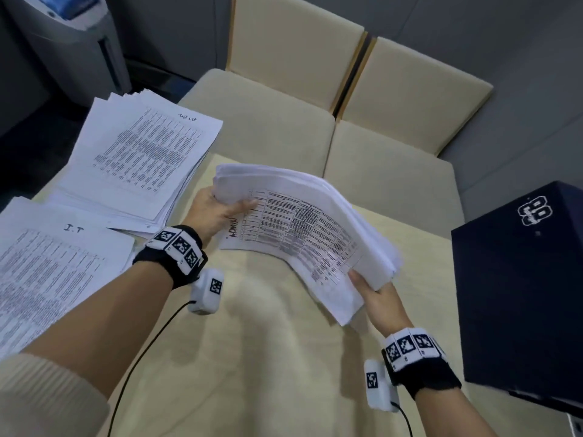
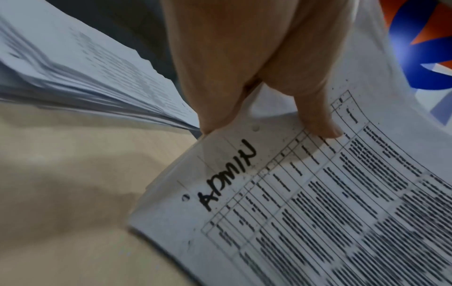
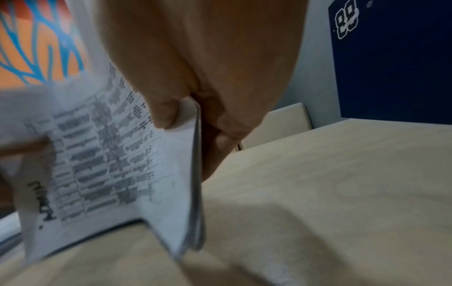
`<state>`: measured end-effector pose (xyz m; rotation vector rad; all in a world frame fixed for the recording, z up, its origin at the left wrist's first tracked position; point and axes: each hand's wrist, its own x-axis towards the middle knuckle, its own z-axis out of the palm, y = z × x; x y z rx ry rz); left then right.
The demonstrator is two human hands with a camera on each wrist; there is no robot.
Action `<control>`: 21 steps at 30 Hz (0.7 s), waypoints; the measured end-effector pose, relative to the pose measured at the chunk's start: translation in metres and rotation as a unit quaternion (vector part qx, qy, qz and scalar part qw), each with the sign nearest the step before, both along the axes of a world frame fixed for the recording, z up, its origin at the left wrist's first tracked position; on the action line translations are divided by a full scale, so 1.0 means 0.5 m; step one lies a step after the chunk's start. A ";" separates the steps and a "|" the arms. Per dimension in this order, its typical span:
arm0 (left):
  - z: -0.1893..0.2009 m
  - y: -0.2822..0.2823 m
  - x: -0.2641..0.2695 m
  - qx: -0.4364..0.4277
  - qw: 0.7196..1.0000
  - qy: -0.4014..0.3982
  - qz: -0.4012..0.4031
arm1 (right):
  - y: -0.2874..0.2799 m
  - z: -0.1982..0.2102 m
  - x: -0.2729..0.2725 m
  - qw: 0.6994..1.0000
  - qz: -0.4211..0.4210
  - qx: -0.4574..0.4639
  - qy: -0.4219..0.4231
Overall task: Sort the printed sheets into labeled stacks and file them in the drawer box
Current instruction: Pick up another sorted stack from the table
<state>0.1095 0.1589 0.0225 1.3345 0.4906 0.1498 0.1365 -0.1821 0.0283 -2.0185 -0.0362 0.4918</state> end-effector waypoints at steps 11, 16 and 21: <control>-0.013 -0.086 -0.119 0.012 0.988 0.132 -0.076 | -0.110 0.056 -0.073 0.974 -0.072 0.180 0.116; -0.012 -0.155 -0.093 0.021 0.979 0.124 -0.158 | -0.196 0.068 -0.132 0.974 -0.097 0.135 0.156; -0.029 -0.236 -0.100 0.053 0.973 0.113 -0.196 | -0.280 0.095 -0.216 0.978 -0.114 0.115 0.132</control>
